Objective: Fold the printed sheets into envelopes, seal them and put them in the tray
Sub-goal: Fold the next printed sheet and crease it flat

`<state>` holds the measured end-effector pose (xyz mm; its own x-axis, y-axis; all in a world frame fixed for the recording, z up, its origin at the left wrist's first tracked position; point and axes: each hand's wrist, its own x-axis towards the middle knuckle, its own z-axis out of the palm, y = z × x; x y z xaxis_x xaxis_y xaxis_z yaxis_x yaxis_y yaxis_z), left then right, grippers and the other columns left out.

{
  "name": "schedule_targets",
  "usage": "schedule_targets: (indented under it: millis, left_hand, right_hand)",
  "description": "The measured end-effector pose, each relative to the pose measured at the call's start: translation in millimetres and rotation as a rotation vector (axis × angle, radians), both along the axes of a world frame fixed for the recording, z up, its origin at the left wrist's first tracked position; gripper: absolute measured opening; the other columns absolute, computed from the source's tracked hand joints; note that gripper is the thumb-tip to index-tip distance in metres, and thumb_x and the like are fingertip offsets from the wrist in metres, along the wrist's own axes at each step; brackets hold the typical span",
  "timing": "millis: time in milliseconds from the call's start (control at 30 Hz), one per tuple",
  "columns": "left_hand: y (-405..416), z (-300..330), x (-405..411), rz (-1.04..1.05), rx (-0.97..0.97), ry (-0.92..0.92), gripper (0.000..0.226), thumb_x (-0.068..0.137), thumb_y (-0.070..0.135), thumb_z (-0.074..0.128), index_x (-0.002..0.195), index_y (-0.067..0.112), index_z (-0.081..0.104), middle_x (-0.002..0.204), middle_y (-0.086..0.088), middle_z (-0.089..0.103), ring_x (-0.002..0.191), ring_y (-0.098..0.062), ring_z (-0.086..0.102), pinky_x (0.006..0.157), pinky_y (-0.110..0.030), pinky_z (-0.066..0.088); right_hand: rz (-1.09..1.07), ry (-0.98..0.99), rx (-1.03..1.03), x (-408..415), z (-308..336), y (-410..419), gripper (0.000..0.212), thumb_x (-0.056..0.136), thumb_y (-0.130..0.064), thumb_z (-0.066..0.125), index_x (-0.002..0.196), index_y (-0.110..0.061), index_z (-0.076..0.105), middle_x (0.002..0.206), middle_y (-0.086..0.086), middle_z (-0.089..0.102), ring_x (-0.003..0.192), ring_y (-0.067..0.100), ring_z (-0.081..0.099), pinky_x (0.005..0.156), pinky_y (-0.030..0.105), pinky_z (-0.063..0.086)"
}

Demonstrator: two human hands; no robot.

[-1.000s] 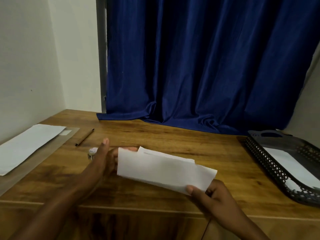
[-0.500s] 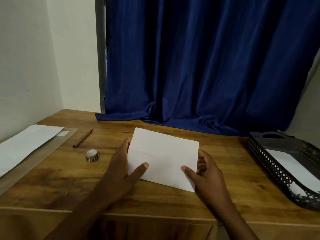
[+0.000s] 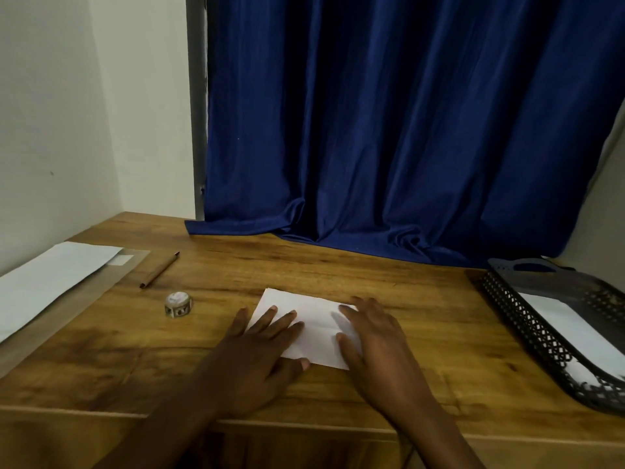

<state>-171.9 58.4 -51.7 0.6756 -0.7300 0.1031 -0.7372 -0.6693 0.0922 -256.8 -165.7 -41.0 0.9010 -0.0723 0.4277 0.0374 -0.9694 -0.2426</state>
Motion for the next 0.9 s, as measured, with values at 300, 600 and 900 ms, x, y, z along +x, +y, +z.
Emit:
schedule_targets:
  millis: [300,600,900]
  left_hand:
    - [-0.3,0.6,-0.7,0.003,0.028,0.010,0.075,0.095,0.075,0.011,0.159,0.040,-0.007,0.166,0.018,-0.012,0.151,-0.003,-0.019,0.124,-0.042,-0.010]
    - [-0.2,-0.5,1.8,0.098,0.002,0.062,0.094,0.082,0.089,0.011,0.160,0.037,0.000,0.167,0.018,-0.008,0.152,-0.003,-0.012,0.125,-0.043,-0.008]
    - [11.1,11.1,-16.6,0.112,-0.041,0.086,0.101,0.075,0.095,0.015,0.159,0.039,0.010,0.167,0.019,0.001,0.153,-0.004,-0.004,0.125,-0.041,-0.007]
  right_hand:
    - [0.156,0.382,-0.122,16.5,-9.8,15.1,0.063,0.102,-0.062,0.017,0.159,-0.039,0.002,0.167,-0.016,-0.004,0.150,0.001,-0.012,0.123,0.036,-0.007]
    - [0.059,0.388,-0.089,4.7,-17.4,-20.0,0.082,0.088,-0.084,0.007,0.158,-0.042,0.000,0.167,-0.017,-0.005,0.152,0.003,-0.009,0.117,0.030,-0.007]
    - [0.157,0.362,-0.016,-23.9,-9.3,-19.4,0.085,0.079,-0.095,0.018,0.153,-0.056,0.007,0.161,-0.036,-0.002,0.148,-0.012,-0.008,0.125,0.034,0.003]
